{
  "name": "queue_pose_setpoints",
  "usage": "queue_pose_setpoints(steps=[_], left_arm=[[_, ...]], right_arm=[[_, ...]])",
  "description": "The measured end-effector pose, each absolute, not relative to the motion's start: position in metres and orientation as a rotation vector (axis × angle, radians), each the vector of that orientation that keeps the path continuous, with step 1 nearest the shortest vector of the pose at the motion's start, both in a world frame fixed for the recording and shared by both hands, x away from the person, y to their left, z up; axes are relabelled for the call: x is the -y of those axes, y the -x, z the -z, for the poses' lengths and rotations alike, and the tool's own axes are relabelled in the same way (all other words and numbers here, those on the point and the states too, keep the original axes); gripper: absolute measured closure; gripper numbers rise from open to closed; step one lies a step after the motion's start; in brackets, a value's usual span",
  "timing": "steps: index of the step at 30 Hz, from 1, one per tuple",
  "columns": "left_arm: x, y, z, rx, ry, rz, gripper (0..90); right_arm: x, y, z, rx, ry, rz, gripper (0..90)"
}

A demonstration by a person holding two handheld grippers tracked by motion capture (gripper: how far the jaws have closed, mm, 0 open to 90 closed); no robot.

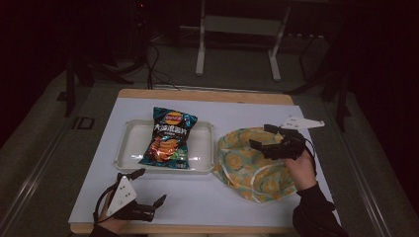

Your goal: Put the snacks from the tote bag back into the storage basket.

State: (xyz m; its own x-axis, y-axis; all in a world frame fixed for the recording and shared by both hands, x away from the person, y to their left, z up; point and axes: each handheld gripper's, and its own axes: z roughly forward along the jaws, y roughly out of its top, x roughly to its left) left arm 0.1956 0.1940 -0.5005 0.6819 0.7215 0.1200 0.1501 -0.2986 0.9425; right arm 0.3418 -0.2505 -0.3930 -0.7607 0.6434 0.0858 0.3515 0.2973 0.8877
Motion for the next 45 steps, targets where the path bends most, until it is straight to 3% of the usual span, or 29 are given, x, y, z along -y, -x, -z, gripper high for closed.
queue_pose_setpoints(steps=[26, 45], left_arm=[[-0.193, -0.196, 0.501, -0.679, -1.832, -0.654, 0.2], [-0.191, -0.196, 0.502, -0.668, -1.842, -0.647, 0.2]], right_arm=[[0.344, -0.298, 0.422, -2.077, -1.053, -1.429, 14.7], [0.369, -0.269, 0.454, -1.944, -1.137, -1.338, 13.9]])
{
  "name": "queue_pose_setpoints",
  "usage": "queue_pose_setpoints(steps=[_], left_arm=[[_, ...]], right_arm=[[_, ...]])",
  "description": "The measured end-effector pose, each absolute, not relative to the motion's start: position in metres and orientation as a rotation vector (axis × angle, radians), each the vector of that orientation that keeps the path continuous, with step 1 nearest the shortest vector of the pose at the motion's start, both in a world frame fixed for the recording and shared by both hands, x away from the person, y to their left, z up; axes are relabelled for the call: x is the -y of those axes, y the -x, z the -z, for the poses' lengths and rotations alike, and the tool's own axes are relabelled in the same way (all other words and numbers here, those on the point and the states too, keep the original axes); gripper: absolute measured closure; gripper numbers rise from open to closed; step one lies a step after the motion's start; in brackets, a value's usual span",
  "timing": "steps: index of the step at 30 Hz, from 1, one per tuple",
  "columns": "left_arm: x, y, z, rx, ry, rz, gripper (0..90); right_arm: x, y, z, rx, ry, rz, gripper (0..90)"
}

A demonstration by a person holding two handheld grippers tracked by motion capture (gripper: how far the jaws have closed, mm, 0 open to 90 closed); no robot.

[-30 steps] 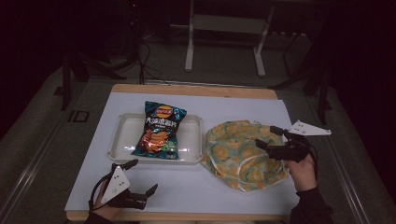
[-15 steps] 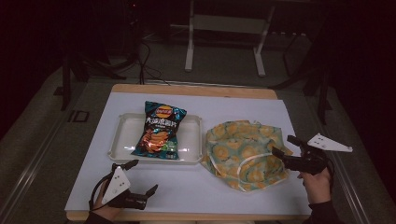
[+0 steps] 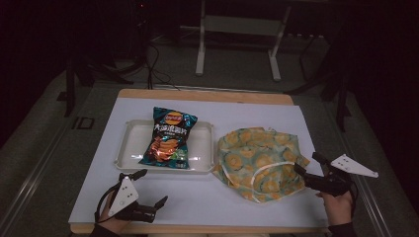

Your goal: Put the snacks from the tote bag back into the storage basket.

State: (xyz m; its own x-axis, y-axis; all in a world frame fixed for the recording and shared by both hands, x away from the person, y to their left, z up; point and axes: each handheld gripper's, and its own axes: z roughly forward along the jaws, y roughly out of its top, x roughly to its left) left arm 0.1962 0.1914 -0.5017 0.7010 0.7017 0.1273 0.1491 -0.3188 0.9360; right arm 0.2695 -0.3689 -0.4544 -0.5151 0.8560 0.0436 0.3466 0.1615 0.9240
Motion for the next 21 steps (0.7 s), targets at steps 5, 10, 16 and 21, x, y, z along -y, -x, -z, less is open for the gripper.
queue_pose_setpoints(steps=[5, 10, 16, 21], left_arm=[[-0.192, -0.196, 0.502, -0.665, -1.844, -0.647, 0.2], [-0.192, -0.195, 0.502, -0.66, -1.842, -0.644, 0.2], [-0.191, -0.196, 0.502, -0.658, -1.85, -0.646, 0.2], [-0.19, -0.196, 0.502, -0.662, -1.85, -0.644, 0.2]], right_arm=[[0.37, -0.268, 0.462, -1.909, -1.145, -1.315, 12.8], [0.373, -0.266, 0.472, -1.853, -1.154, -1.285, 11.5], [0.374, -0.263, 0.485, -1.833, -1.209, -1.242, 10.3], [0.377, -0.261, 0.493, -1.767, -1.264, -1.18, 10.2]])
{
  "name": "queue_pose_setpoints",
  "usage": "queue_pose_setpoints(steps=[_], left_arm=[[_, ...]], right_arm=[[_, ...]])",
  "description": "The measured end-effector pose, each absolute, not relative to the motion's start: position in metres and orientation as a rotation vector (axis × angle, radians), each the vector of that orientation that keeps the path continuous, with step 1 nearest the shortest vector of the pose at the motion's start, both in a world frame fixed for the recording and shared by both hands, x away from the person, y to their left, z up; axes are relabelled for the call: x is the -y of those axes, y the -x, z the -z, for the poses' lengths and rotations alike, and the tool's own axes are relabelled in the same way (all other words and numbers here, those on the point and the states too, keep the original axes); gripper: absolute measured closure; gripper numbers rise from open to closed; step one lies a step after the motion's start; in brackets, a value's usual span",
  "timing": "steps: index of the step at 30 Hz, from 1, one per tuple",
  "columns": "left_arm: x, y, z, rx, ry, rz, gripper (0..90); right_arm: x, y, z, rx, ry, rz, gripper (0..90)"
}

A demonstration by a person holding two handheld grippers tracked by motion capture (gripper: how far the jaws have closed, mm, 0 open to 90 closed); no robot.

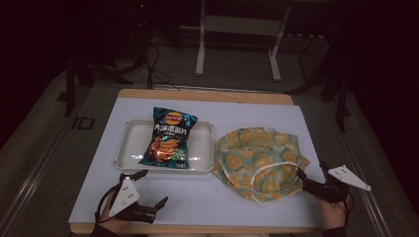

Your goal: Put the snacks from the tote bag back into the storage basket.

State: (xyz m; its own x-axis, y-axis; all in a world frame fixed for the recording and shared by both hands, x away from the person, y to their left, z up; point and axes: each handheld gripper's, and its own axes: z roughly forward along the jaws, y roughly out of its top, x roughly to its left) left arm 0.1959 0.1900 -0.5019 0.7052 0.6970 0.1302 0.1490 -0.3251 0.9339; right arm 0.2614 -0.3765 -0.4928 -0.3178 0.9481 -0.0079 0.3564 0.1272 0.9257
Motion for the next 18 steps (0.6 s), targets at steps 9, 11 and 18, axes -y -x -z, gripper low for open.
queue_pose_setpoints(steps=[9, 11, 18], left_arm=[[-0.1899, -0.1959, 0.502, -0.661, -1.853, -0.644, 0.2], [-0.1898, -0.1958, 0.502, -0.661, -1.852, -0.643, 0.2], [-0.1898, -0.1958, 0.502, -0.661, -1.852, -0.644, 0.2]], right_arm=[[0.3723, -0.2638, 0.4958, -1.753, -1.26, -1.159, 10.3], [0.3721, -0.2628, 0.4949, -1.733, -1.249, -1.162, 10.2], [0.3744, -0.2628, 0.4946, -1.723, -1.257, -1.167, 10.3]])
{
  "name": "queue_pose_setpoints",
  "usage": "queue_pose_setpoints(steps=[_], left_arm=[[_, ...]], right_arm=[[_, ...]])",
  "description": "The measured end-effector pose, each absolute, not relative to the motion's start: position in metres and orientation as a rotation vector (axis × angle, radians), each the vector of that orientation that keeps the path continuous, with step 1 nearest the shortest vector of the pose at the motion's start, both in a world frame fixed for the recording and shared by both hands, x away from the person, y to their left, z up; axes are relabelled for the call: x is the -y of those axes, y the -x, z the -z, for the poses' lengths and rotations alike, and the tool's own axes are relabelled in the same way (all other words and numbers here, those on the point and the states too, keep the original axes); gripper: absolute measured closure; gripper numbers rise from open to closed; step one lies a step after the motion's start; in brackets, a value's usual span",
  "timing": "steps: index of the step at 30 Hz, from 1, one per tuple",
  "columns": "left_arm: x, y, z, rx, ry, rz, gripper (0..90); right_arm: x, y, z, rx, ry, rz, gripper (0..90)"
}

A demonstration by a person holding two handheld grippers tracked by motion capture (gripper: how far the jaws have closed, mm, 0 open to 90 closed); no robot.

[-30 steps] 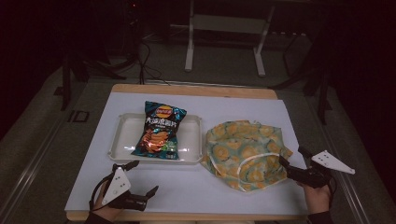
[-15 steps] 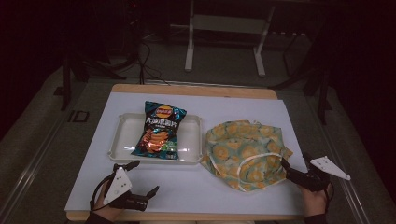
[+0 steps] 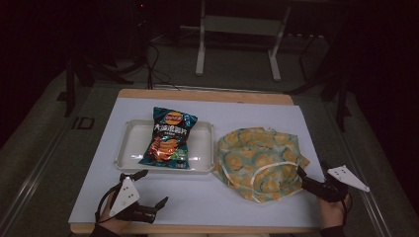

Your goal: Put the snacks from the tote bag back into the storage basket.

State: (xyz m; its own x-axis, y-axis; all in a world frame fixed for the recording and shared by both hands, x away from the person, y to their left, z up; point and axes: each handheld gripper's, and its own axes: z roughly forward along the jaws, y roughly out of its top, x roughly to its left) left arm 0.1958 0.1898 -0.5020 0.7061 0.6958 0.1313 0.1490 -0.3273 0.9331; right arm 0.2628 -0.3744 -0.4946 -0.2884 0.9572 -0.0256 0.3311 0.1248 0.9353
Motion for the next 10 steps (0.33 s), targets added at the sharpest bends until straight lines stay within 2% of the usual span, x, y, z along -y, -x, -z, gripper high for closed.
queue_pose_setpoints(steps=[10], left_arm=[[-0.1898, -0.196, 0.502, -0.661, -1.854, -0.645, 0.2]], right_arm=[[0.3741, -0.2629, 0.4945, -1.724, -1.25, -1.164, 10.3]])
